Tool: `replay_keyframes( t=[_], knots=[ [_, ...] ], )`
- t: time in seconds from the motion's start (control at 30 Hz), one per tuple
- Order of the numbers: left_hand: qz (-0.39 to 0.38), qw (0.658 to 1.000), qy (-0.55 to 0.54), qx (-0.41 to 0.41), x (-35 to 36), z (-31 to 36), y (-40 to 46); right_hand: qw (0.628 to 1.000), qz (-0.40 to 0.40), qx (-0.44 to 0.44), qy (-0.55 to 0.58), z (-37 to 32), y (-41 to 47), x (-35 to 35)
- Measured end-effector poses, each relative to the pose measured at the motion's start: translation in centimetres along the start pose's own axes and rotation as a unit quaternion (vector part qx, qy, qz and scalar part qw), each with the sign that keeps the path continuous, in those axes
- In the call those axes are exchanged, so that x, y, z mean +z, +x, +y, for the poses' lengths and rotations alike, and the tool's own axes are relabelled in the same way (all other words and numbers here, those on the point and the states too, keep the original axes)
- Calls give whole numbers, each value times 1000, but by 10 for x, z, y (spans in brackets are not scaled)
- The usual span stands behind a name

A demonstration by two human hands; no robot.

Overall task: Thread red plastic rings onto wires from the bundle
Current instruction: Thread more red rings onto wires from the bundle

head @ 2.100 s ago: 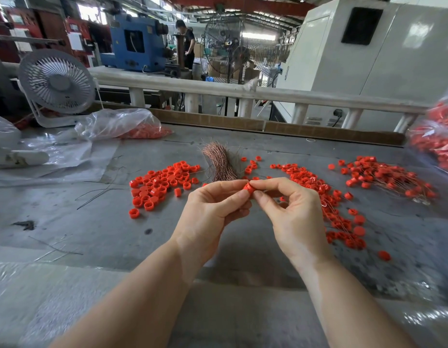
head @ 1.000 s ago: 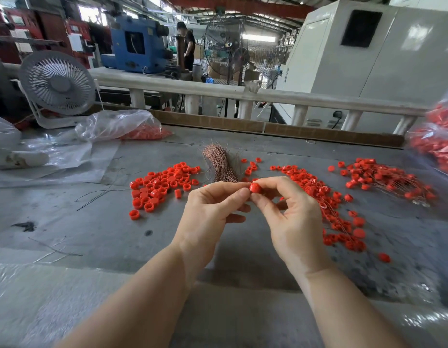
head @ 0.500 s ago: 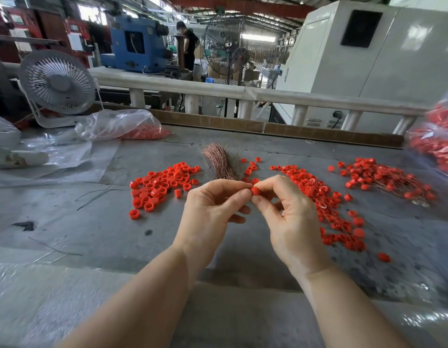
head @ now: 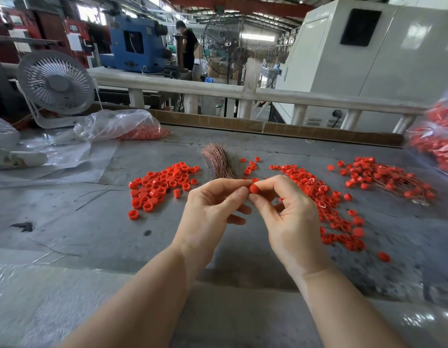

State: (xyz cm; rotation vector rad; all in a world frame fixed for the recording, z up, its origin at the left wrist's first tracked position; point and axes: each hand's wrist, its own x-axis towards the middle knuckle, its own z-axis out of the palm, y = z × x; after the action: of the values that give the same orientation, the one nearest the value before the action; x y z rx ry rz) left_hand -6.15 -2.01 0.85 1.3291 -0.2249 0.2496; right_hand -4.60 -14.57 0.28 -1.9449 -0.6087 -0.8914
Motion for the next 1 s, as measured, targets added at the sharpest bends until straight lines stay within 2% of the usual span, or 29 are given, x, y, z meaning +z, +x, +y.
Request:
replay_keyframes(
  t=[0.4, 0.73, 1.0],
  knots=[
    [-5, 1000, 11, -1, -2, -3, 1, 995, -45, -44, -80, -3, 0, -3],
    [-19, 996, -58, -67, -5, -10, 5, 994, -37, -55, -82, -3, -2, -3],
    [20, 961, -235, -145, -8, -11, 11, 996, 9, -47, -79, -3, 0, -2]
  ],
)
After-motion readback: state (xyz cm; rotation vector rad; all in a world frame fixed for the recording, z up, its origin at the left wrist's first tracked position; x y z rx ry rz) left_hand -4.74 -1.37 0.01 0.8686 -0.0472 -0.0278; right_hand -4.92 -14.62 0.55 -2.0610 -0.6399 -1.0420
